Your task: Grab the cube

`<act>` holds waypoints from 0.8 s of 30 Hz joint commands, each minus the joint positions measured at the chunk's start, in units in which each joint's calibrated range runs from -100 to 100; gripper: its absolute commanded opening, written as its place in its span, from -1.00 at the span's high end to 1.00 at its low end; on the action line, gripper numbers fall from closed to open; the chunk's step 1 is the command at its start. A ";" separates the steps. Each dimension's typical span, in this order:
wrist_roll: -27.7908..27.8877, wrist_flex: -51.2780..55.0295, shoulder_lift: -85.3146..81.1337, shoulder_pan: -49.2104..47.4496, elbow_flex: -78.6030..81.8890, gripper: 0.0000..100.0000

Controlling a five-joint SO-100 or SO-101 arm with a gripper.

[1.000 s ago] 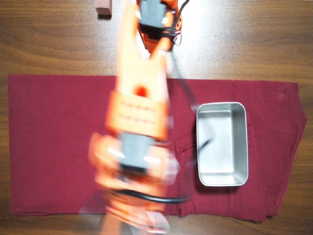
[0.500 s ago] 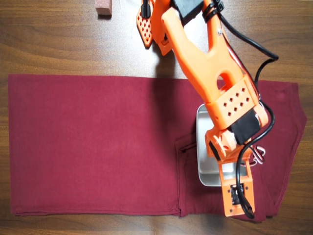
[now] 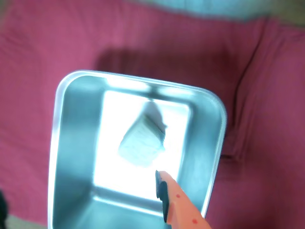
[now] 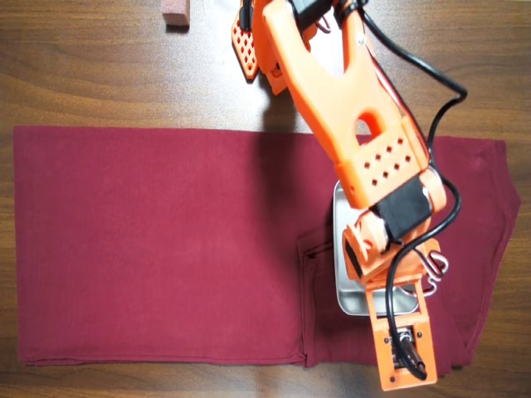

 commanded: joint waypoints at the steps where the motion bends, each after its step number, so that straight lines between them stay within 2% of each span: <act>1: 1.32 0.09 -7.46 1.80 -1.97 0.45; 3: 2.78 -11.34 -14.03 8.43 4.31 0.91; 4: 4.20 -16.05 -17.75 12.65 9.14 1.00; 6: 7.57 -24.25 -27.16 21.86 21.15 1.00; 8: 11.53 -36.88 -41.28 30.60 41.36 1.00; 9: 11.87 -37.16 -48.29 33.28 49.46 1.00; 12: 11.18 -26.19 -66.84 34.72 66.58 1.00; 16: 10.99 -10.24 -84.42 36.35 77.50 1.00; 20: 10.35 -3.41 -92.41 35.49 84.97 1.00; 24: 8.50 0.74 -92.41 35.87 89.88 1.00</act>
